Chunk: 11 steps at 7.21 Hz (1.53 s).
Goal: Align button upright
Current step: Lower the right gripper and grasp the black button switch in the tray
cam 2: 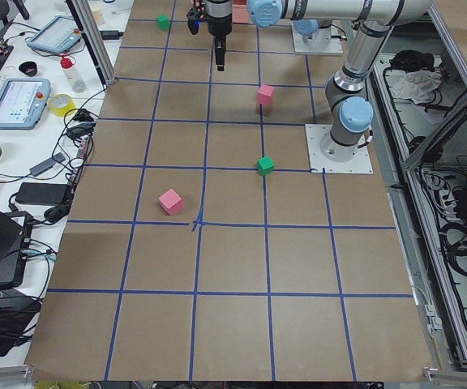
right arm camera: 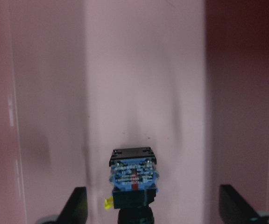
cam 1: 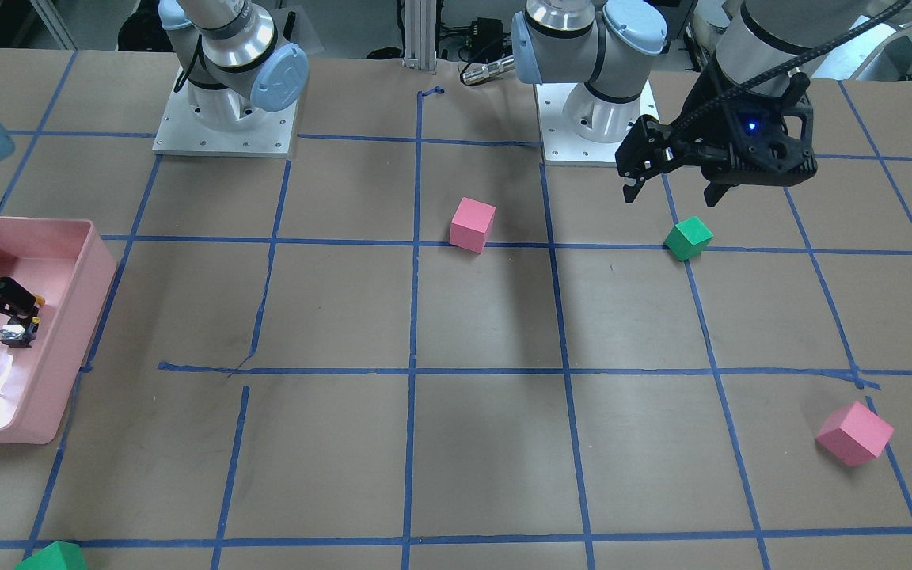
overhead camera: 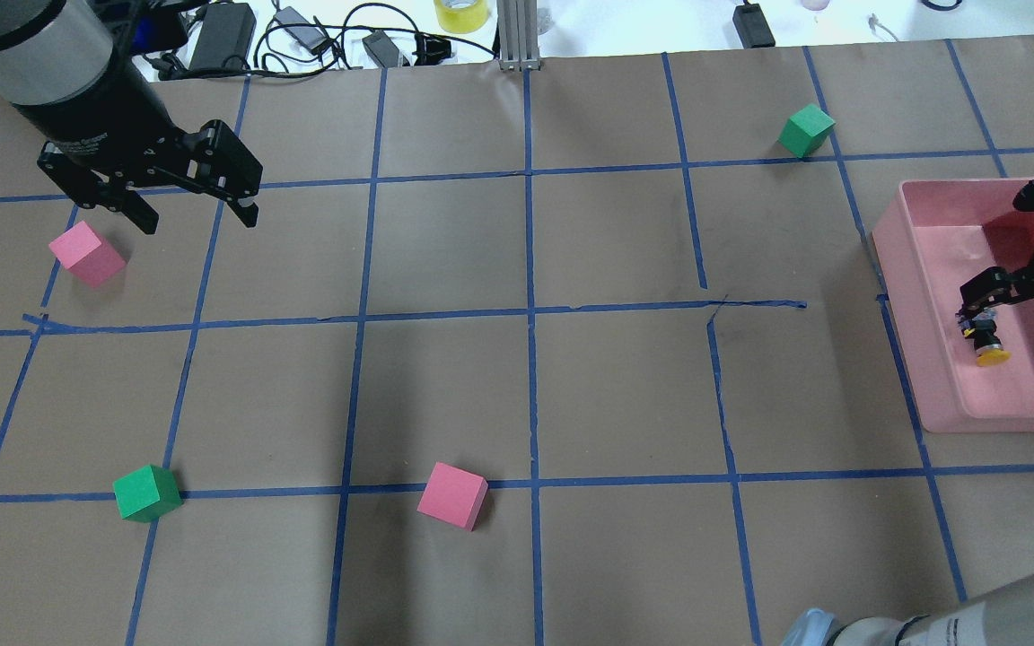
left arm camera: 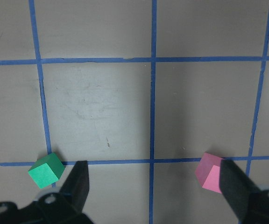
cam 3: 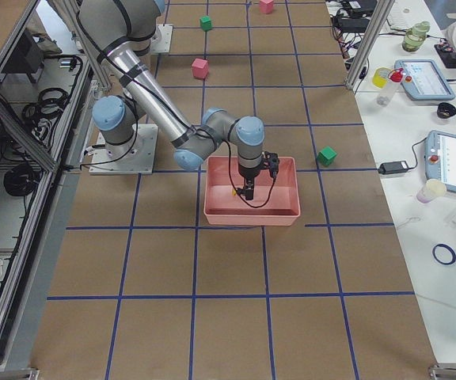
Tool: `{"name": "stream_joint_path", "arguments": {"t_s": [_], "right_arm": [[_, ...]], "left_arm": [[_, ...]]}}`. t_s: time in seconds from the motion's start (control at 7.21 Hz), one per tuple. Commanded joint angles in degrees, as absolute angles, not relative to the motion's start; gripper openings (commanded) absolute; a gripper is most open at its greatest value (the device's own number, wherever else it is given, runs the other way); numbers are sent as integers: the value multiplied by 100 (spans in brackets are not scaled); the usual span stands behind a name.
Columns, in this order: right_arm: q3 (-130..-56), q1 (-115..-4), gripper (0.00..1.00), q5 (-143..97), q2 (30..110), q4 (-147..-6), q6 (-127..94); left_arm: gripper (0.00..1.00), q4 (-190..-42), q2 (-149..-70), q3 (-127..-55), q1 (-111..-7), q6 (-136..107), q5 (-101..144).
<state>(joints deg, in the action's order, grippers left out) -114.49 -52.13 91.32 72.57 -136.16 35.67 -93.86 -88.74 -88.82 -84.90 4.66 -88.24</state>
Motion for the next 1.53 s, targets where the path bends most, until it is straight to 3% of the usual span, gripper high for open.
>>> {"name": "stream_joint_path", "arguments": {"t_s": [0.0,0.42,0.69,1.11,1.39], "right_arm": [[-11531,-5212,98,9132,7198,-13623,3560],[-11549,-5212,97,9132,7181,-13632,3568],[-11549,-5212,85,9132,7163,-13632,3568],[-11540,-5212,85,9071,6979,-13623,3586],[-11549,-5212,49,9105,7005,-13544,3603]], "left_arm": [[100,-9387,-8886,-8886,-8490,466,-8824],[100,-9369,-8912,-8886,-8490,466,-8824],[100,-9343,-8930,-8877,-8490,457,-8824],[100,-9352,-8930,-8886,-8481,466,-8833],[100,-9395,-8938,-8894,-8473,457,-9096]]}}
